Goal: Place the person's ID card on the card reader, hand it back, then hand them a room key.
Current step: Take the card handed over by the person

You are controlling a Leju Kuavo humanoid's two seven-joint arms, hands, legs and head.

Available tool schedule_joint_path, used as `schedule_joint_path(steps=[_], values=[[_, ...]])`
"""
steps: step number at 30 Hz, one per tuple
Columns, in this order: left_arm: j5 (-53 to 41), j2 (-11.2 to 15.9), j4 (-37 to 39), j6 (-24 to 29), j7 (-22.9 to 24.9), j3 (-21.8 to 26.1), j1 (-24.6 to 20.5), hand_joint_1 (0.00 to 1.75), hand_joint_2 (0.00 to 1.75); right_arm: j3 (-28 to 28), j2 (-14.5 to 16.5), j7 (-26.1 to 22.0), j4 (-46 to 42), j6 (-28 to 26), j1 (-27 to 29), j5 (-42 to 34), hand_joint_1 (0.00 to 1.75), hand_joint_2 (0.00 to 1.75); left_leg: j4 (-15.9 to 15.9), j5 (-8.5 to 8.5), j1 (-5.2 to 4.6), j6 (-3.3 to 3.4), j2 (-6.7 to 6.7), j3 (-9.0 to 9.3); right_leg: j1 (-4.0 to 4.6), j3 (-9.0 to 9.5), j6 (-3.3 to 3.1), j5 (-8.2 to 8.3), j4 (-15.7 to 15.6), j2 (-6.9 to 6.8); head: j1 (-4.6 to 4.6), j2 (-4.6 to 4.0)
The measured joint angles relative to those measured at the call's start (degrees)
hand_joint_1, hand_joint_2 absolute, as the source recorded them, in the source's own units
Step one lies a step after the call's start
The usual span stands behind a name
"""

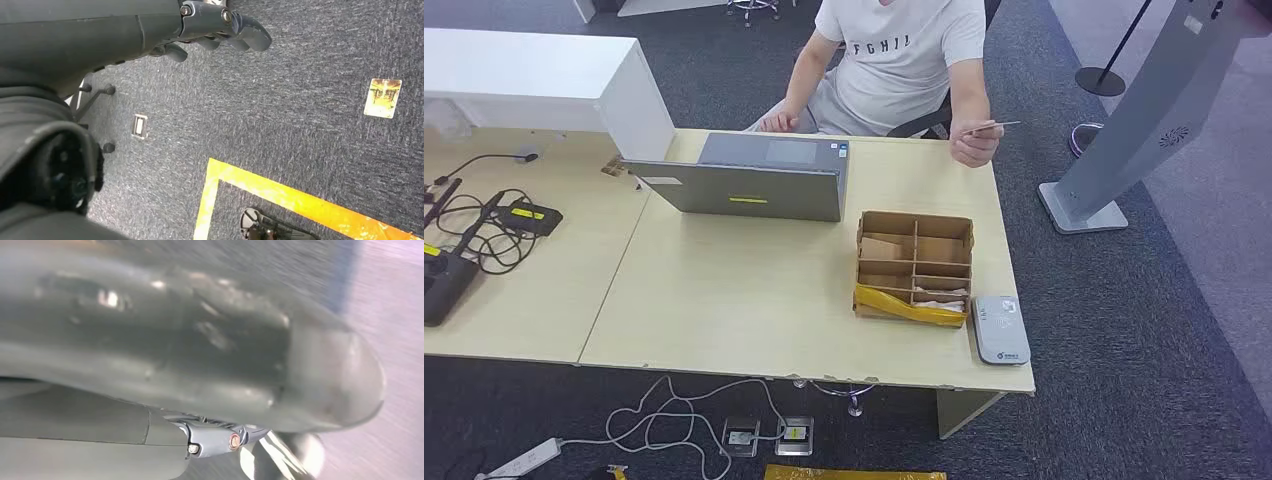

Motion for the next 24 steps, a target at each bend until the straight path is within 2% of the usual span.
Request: schedule_joint_path(steps=[2,12,16,20,24], values=[[-0.16,0.00,0.00,-0.13,-0.14,0.03,-0.01,0.00,0.00,0.20,-1.09,-1.32,-0.19,-0.88,-0.69,0.18,0.00,0.00,0.00,0.00,0.00,0.00,0.00,0.01,0.00,0.00,0.00,0.00,0.00,0.00,-0.01,0.00],[-1.40,0.79,0.00,-1.53,-1.22,0.04,-0.08,0.00,0.00,2.99,-13.89,-6.61,-1.74,-2.45,-8.70,1.62,0.00,0.00,0.00,0.02,-0.12,0.04,-0.07,-0.01,-0.13,-0.01,0.01,0.00,0.07,-0.08,-0.02,0.00],[-1.54,0.84,0.00,-2.02,-1.24,0.04,-0.02,0.00,0.00,5.14,-16.91,-10.56,-1.89,-1.59,-11.60,2.80,0.00,0.00,0.00,0.02,-0.13,0.05,-0.12,-0.08,-0.14,0.01,0.01,0.00,0.07,-0.16,0.01,0.00],[-1.59,0.89,0.00,-2.73,-1.27,0.04,-0.15,0.00,0.00,10.14,-19.36,-14.00,-2.83,0.44,-20.24,6.33,0.00,1.75,0.00,0.01,-0.26,0.10,0.02,-0.10,-0.27,-0.04,0.02,0.01,0.19,-0.03,-0.04,0.00],[-1.68,0.85,0.00,-3.16,-1.27,0.04,-0.27,0.00,0.00,17.94,-20.82,-15.02,-4.38,2.62,-30.95,8.27,0.00,1.75,0.00,0.10,-0.25,0.19,-0.09,-0.12,-0.24,-0.01,0.04,0.02,0.20,-0.17,0.00,0.00]])
